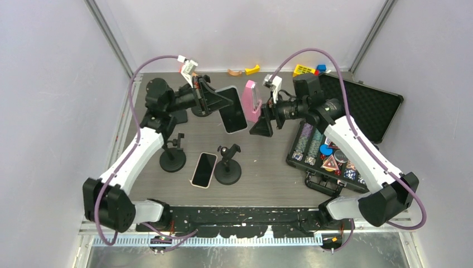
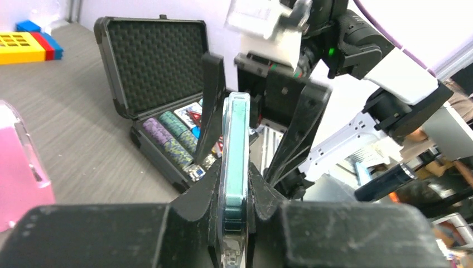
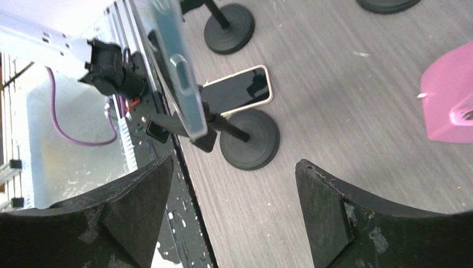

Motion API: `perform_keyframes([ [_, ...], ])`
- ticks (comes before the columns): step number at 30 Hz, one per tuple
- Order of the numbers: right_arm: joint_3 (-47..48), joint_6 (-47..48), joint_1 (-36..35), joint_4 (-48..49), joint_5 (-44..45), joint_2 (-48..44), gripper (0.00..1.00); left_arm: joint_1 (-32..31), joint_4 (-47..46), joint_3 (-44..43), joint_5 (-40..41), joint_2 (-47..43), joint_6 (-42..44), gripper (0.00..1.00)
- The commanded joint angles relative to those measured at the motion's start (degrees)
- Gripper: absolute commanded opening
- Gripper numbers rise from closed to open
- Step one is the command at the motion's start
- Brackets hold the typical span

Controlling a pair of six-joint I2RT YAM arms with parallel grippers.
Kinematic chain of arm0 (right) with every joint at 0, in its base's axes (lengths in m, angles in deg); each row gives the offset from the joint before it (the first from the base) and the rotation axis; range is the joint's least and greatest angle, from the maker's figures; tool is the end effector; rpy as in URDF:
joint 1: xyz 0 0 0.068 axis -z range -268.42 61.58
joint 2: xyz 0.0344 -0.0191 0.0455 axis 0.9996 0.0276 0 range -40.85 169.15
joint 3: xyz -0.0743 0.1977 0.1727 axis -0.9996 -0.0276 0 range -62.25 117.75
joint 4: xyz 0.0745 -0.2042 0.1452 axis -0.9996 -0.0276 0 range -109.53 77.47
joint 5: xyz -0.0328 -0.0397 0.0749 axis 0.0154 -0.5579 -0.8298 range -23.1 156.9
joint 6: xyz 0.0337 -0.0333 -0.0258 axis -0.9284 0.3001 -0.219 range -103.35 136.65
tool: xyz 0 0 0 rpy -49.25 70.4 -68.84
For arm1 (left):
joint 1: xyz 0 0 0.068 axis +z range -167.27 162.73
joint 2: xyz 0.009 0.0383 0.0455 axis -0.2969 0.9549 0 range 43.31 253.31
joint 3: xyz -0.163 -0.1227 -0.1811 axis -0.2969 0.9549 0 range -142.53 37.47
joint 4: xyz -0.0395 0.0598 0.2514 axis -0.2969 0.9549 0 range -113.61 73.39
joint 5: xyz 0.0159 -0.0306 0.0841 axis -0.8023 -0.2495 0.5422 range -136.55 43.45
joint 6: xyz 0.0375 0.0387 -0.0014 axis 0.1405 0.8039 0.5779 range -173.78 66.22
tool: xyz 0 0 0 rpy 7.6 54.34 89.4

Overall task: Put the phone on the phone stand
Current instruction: Pick up the phone at the center of the board, then install the phone on the phone stand.

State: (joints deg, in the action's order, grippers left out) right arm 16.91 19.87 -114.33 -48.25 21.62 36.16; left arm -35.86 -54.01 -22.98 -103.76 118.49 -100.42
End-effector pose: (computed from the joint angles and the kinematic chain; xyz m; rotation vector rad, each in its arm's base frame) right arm 0.2460 0.1476 0.3851 -0.9809 1.9103 1.0781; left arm 0.2695 -0.1222 0.3896 0.6021 1.5122 -1.5465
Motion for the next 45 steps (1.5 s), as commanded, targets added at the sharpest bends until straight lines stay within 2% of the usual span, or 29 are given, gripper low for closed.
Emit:
perform_keyframes([
  [1, -1.55, 7.80, -5.72, -4.37, 8.90, -1.97, 0.84, 0.75, 26.46, -10.73, -0.81, -6.18, 17.48, 0.00],
  [3, -2.83, 8.82, -9.95, -3.64, 11.64, -2.22, 0.82, 1.34, 33.48, -13.13, 0.63, -7.71, 21.16, 0.00],
  [8, -4.28, 9.95, -14.67, -1.54, 15.22, -1.39, 0.72, 2.59, 50.25, -18.30, 7.34, -11.72, 31.83, 0.00],
  [13, -6.53, 10.79, -19.59, 1.31, 20.22, -0.24, 0.62, 2.77, 58.59, -19.32, 12.93, -15.85, 37.44, 0.00],
  [17, -6.21, 11.74, -22.12, 2.10, 25.18, 1.50, 0.56, 2.94, 60.87, -18.60, 12.97, -17.40, 38.79, 0.00],
  [28, -4.94, 10.95, -23.63, 2.85, 27.53, 3.69, 0.42, 2.94, 61.99, -17.13, 10.42, -18.85, 39.42, 0.00],
  [34, -4.12, 10.84, -23.81, 2.78, 28.46, 3.85, 0.38, 2.92, 61.46, -16.25, 10.01, -19.09, 39.42, 0.00],
  [45, -1.73, 11.07, -24.67, 1.05, 27.25, 5.13, 0.36, 2.94, 61.07, -15.95, 9.43, -19.06, 39.51, 0.00],
])
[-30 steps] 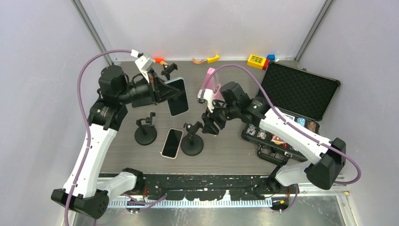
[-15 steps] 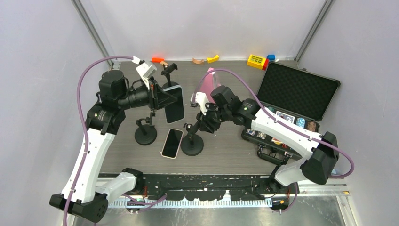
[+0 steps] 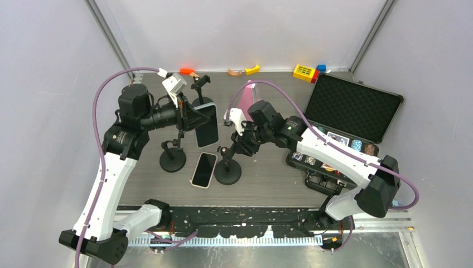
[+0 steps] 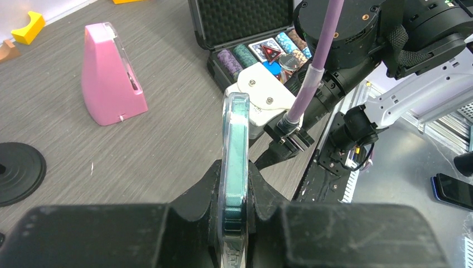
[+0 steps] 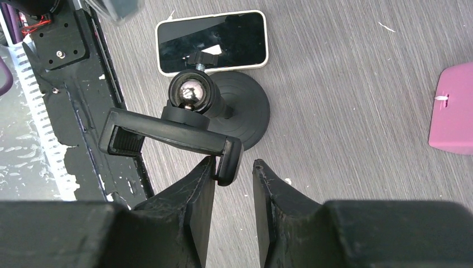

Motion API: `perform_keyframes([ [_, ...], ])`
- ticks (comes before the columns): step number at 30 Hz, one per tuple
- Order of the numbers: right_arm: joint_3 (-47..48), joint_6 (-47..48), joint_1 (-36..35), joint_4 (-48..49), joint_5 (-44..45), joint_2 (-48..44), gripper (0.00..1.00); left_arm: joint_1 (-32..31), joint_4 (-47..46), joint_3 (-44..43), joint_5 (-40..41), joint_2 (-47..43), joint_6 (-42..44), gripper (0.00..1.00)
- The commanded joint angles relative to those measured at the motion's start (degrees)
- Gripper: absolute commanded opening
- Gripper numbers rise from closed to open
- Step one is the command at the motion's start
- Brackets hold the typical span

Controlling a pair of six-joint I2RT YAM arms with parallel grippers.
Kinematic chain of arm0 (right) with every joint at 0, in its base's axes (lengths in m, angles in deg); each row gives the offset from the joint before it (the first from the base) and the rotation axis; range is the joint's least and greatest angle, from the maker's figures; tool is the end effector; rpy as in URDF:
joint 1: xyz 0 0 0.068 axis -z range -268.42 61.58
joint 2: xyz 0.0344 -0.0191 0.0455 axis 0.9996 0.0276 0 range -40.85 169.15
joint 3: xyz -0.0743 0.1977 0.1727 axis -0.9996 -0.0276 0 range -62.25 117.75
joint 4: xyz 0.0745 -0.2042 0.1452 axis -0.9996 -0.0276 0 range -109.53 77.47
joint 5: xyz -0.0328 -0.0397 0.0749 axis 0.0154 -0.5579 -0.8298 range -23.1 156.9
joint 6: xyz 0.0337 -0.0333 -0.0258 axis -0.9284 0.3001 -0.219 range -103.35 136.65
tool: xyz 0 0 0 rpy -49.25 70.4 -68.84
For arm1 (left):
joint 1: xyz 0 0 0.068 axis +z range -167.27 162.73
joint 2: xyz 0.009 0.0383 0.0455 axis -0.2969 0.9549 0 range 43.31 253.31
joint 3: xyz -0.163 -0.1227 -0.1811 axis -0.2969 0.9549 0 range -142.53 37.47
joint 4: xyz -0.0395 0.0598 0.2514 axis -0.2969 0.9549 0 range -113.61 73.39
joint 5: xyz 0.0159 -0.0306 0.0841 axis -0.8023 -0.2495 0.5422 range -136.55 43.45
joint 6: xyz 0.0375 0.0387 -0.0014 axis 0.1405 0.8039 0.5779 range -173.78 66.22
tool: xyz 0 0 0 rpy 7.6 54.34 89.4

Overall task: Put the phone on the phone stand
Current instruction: Install the phone on the phone stand.

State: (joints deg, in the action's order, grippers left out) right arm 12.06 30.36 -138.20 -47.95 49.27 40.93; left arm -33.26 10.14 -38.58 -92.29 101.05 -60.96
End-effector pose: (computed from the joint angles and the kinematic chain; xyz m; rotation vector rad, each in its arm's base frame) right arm 0.1933 0.2452 0.3289 -1.3816 1.9287 0.6685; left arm 0.1737 -0.0762 0.4443 0.7087 1.7357 -1.0106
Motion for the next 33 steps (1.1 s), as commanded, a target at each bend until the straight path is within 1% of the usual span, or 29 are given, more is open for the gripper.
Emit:
perform_keyframes([
  [1, 3.17, 0.64, -0.87, 0.68, -0.39, 0.57, 0.36, 0.34, -3.08, -0.33, -2.02, -1.60, 0.06, 0.00],
  [7, 3.67, 1.21, -1.34, 0.10, -0.12, 0.88, 0.32, 0.34, -3.17, 0.15, -2.09, -1.85, 0.15, 0.00],
  [10, 3.74, 1.72, -1.66, -0.27, 0.55, 0.70, 0.28, 0.34, -3.17, 0.45, -2.22, -2.00, 0.15, 0.00],
  [12, 3.60, 1.90, -1.72, -0.28, 1.17, 0.44, 0.24, 0.34, -3.30, 0.63, -2.17, -1.91, 0.15, 0.00],
  [15, 3.05, 1.70, -1.72, 0.63, 2.98, -0.07, 0.13, 0.34, -3.58, 0.81, -2.25, -1.88, 0.15, 0.00],
  [17, 2.18, 1.54, -1.72, 1.40, 4.56, -0.57, 0.07, 0.34, -3.86, 0.78, -2.26, -1.75, 0.06, 0.00],
  [20, 1.88, 0.97, -1.72, 2.54, 7.23, -1.11, 0.01, 0.34, -4.43, 0.53, -2.34, -1.50, -0.23, 0.00],
  [22, 1.97, 0.63, -1.73, 3.68, 9.52, -1.55, 0.00, 0.34, -4.94, 0.46, -2.51, -1.32, -0.62, 0.00],
  [33, 2.56, -1.19, -1.72, 7.44, 21.43, -2.32, 0.00, 0.34, -6.61, 1.43, -2.35, -1.67, -1.44, 0.00],
])
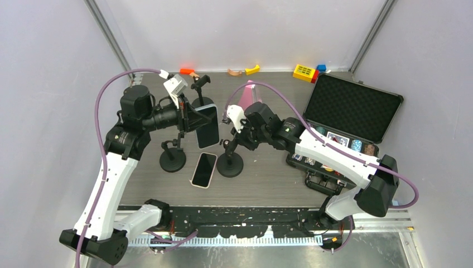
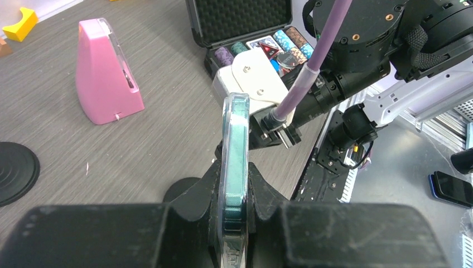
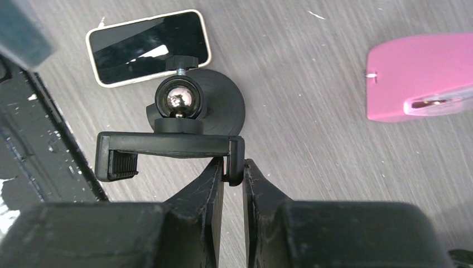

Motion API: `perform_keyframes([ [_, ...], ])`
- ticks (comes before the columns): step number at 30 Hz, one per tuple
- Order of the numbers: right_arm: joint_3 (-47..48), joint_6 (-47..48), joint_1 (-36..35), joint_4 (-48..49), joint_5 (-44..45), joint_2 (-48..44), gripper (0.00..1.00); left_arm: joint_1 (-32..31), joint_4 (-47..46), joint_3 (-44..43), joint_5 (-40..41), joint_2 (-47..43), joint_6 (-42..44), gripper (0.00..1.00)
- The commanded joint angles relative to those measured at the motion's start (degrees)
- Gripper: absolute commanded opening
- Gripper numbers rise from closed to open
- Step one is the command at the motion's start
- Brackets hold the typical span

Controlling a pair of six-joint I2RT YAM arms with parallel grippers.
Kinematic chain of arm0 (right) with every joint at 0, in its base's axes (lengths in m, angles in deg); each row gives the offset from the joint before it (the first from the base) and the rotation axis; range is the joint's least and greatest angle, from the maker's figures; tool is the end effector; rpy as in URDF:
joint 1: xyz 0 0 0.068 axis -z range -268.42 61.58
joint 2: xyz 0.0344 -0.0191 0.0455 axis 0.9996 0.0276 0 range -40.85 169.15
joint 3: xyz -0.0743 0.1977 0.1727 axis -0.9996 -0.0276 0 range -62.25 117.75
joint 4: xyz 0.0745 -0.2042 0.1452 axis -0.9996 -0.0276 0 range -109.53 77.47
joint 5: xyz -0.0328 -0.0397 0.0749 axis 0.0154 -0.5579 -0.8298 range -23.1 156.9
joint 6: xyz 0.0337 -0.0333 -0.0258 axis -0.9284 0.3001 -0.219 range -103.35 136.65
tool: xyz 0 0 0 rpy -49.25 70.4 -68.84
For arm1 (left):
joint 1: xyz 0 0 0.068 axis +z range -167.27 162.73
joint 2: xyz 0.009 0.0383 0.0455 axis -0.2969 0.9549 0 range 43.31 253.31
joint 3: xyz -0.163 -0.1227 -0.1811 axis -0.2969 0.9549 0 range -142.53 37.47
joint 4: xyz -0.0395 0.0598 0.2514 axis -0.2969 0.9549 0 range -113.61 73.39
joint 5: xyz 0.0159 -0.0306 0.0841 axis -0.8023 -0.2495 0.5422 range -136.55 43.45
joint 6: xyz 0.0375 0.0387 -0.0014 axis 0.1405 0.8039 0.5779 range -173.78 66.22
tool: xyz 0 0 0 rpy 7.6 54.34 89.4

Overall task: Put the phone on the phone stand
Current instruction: Install the phone on the phone stand.

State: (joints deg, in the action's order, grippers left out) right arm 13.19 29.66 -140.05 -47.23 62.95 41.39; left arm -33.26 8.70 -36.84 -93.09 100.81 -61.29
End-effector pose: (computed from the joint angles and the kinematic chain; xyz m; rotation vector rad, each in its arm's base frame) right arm 0.1947 0.2499 0.3330 -1.2766 1.9499 0.4229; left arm 0.1756 -0.0772 0.4381 0.7137 1.7358 -1.0274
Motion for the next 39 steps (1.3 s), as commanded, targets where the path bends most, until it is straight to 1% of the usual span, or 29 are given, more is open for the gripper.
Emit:
perform_keyframes([
  [1, 1.31, -0.60, 0.13, 7.12, 8.78, -2.78, 0.00, 0.34, -5.16, -0.28, -1.53, -1.49, -1.04, 0.00],
  [7, 0.64, -2.12, 0.83, 8.47, 10.86, -2.23, 0.00, 0.34, -5.29, 0.60, -1.08, -1.73, -0.13, 0.00],
  [10, -0.03, -3.40, 1.28, 8.94, 10.23, -2.11, 0.00, 0.34, -7.82, 2.66, -3.15, -2.10, -0.96, 0.00],
  [15, -0.24, -6.58, 2.46, 8.89, 6.62, -0.87, 0.00, 0.34, -14.80, 6.73, -6.44, -2.04, -3.67, 0.00],
  [19, -0.16, -9.14, 4.28, 8.71, 3.16, 0.10, 0.00, 0.34, -17.56, 7.56, -7.21, -1.36, -4.00, 0.00],
  [22, -1.01, -9.80, 4.49, 8.71, 1.67, 0.07, 0.00, 0.34, -20.64, 7.97, -9.99, -0.86, -5.16, 0.00],
  [25, -1.71, -10.20, 4.57, 8.94, 0.87, 0.24, 0.00, 0.34, -25.74, 9.16, -13.17, -0.43, -7.66, 0.00],
  [28, -2.23, -10.79, 4.61, 9.02, 0.60, 0.62, 0.00, 0.34, -34.96, 11.57, -15.42, 0.24, -13.16, 0.00],
  [30, -2.24, -11.12, 4.77, 9.03, 0.32, 0.86, 0.02, 0.34, -39.79, 12.89, -16.06, 0.62, -16.20, 0.00],
  [32, -2.11, -11.38, 4.85, 9.04, 0.21, 0.93, 0.05, 0.34, -40.94, 13.10, -16.28, 0.91, -16.70, 0.00],
  [34, -1.91, -11.58, 5.05, 8.85, 0.09, 0.74, 0.11, 0.34, -40.89, 13.05, -16.45, 1.01, -16.14, 0.00],
  [36, -1.71, -11.54, 5.12, 8.48, -0.03, 0.50, 0.20, 0.34, -40.70, 13.12, -16.67, 1.02, -15.92, 0.00],
  [39, -1.01, -11.13, 5.30, 7.39, -0.51, 0.01, 0.29, 0.34, -40.22, 13.08, -16.69, 0.92, -15.49, 0.00],
])
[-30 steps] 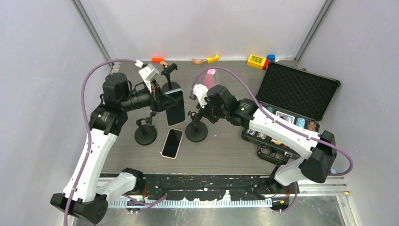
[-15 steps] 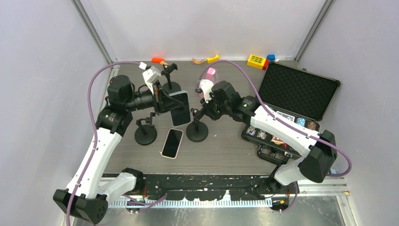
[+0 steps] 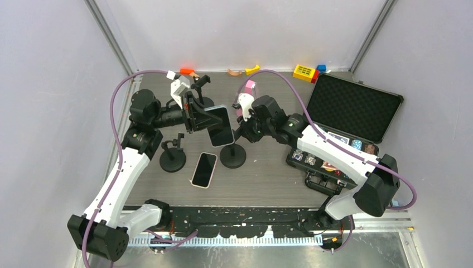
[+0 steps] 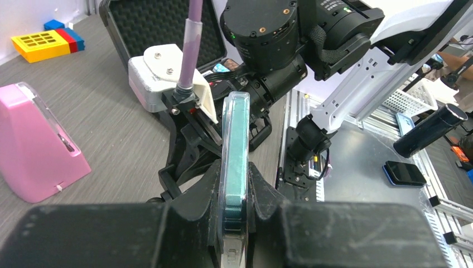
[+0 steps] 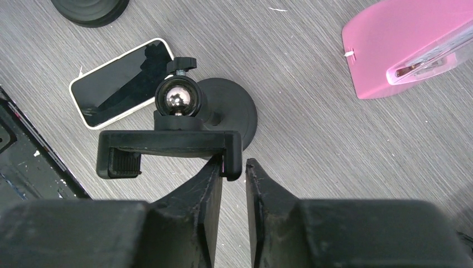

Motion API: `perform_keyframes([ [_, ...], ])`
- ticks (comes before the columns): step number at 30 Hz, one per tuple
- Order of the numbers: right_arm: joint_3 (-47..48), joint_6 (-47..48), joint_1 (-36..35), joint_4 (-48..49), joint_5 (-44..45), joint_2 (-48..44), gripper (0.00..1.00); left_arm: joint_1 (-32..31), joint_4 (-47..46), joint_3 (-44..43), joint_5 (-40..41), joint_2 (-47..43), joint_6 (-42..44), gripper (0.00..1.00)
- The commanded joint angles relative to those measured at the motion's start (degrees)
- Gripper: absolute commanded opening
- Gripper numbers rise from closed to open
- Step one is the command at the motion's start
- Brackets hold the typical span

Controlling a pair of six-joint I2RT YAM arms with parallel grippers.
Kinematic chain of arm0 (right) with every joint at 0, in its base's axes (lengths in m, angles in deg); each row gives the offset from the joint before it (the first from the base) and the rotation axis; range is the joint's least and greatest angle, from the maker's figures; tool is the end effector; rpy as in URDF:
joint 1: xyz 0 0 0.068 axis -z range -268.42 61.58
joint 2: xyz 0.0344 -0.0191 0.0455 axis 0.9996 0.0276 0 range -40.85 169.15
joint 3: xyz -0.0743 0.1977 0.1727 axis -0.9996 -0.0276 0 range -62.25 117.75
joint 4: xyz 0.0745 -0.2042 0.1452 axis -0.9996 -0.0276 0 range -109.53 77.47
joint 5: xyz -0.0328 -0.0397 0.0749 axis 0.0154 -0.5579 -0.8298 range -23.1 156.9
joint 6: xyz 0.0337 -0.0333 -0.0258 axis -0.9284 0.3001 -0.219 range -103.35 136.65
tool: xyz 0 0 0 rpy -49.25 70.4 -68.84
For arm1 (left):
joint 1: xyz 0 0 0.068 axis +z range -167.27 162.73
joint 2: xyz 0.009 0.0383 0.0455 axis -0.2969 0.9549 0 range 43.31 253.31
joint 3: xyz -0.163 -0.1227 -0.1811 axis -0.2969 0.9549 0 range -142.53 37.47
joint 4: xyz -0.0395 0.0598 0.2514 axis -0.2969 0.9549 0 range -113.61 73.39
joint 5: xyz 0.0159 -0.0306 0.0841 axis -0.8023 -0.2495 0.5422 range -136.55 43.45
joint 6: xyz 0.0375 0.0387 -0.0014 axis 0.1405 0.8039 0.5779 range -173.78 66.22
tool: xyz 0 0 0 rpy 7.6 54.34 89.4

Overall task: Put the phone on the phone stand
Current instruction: Install the phone on the phone stand.

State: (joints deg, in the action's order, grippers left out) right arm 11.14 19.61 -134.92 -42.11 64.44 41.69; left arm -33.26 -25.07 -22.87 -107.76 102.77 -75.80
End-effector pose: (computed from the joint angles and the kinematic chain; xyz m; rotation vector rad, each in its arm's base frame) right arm 0.2210 0.2351 0.3269 -0.9779 2.0666 0.4524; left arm 0.2037 -0.0908 0.4083 0.8213 1.5045 -1.3113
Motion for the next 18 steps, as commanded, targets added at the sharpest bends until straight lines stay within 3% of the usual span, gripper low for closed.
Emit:
perform_keyframes([
  [1, 1.23, -0.78, 0.18, 2.13, -2.17, -0.42, 0.33, 0.34, -6.18, -0.85, -2.04, -1.16, -0.72, 0.00],
  [5, 2.43, 0.69, 0.18, 0.11, -2.53, -1.32, 0.43, 0.34, -4.90, -0.88, -2.09, -1.40, 0.23, 0.00],
  [10, 4.37, 3.43, 0.16, -2.20, -2.93, -1.86, 0.48, 0.34, -2.11, -1.57, -2.24, -1.71, 1.89, 0.00],
  [18, 6.17, 5.38, 0.18, -4.90, -4.68, -0.92, 0.37, 0.34, -1.53, -1.56, -1.87, -1.34, 2.59, 0.00],
])
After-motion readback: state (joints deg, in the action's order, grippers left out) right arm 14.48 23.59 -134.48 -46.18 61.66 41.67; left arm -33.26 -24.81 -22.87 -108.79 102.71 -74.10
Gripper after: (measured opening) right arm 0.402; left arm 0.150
